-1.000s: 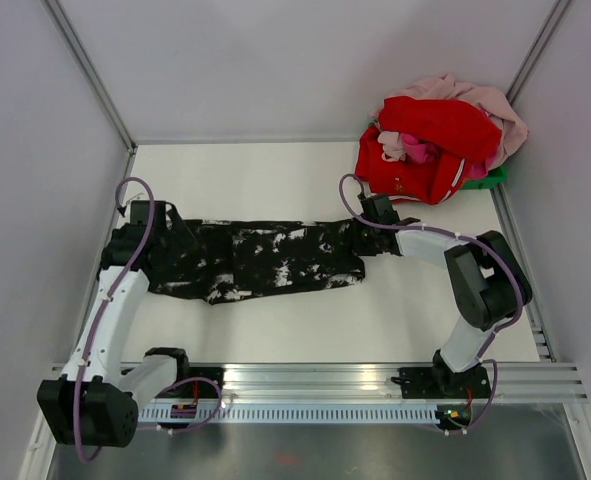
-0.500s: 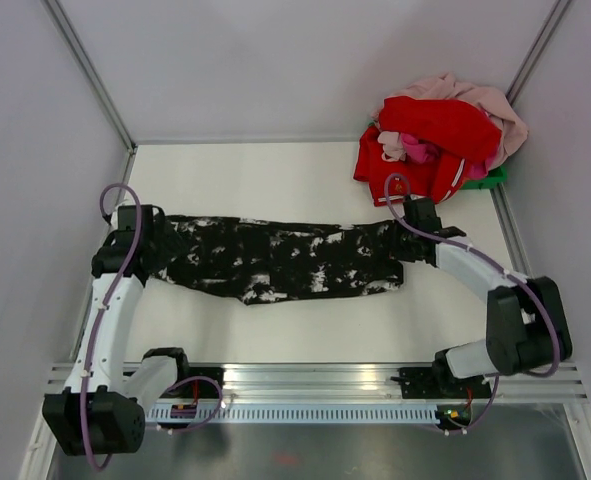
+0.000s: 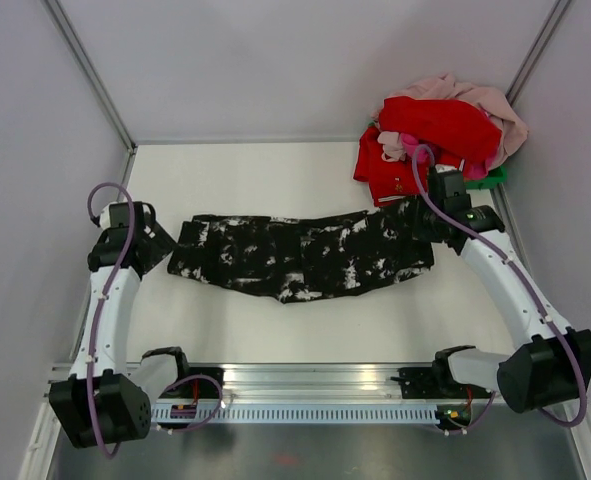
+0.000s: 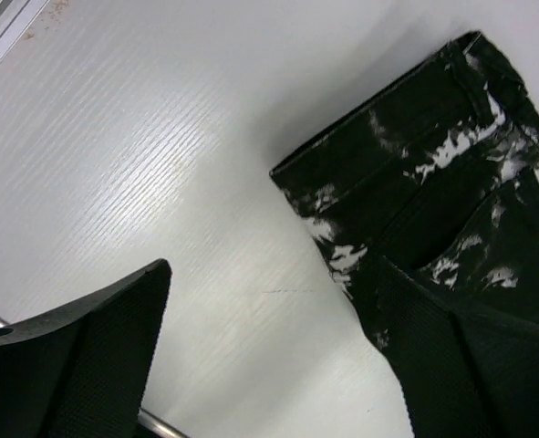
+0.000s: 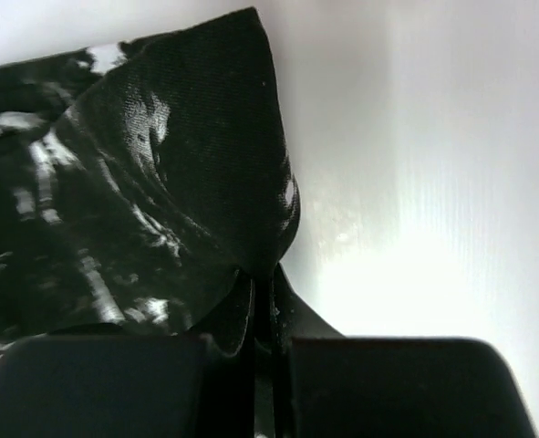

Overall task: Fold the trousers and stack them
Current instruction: Fold the trousers

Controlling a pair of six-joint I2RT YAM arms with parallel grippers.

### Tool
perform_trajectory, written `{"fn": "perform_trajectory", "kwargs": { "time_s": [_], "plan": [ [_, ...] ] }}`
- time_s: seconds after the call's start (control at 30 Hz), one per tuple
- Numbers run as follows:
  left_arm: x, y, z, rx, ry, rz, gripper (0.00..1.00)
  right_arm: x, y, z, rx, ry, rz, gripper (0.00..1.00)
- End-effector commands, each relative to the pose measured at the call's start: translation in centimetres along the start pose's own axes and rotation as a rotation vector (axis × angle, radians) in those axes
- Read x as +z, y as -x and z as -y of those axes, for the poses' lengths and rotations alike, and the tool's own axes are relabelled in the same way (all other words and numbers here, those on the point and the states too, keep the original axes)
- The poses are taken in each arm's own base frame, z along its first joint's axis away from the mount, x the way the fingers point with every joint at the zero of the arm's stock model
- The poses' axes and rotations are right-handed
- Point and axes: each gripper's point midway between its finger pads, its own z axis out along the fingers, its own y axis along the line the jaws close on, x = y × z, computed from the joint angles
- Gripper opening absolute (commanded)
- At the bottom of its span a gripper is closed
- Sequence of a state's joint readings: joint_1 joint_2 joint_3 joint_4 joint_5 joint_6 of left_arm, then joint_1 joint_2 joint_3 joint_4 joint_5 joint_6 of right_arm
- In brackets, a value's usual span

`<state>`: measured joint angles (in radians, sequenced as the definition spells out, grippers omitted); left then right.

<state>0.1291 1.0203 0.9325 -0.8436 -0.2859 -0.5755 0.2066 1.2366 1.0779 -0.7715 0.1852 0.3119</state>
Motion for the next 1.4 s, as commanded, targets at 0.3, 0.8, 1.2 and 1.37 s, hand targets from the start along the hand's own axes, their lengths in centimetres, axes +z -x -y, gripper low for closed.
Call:
{"fn": "perform_trajectory", "kwargs": {
  "time_s": [0.3, 0.8, 1.2, 1.37],
  "plan": [
    [0.4, 0.2, 9.2, 0.128, -0.465, -0.002, 0.36, -4.2, 8.4, -9.2, 0.139, 0.436, 0.095, 0.0],
    [5.9, -1.8, 3.0, -0.105, -0.043, -0.119, 0.02, -8.2, 10.1, -29.9, 0.143, 0.905, 0.147, 0.0],
    [0.9, 2.2, -0.3, -0.189, -0.047, -0.003, 0.4, -7.0, 3.6, -46.3, 0.057, 1.177, 0.06, 0.0],
    [-1.2, 3.4, -0.5, -0.183, -0.075, 0.054, 0.88, -3.5, -0.7, -50.9, -0.009, 1.167, 0.017, 0.0]
  ]
}}
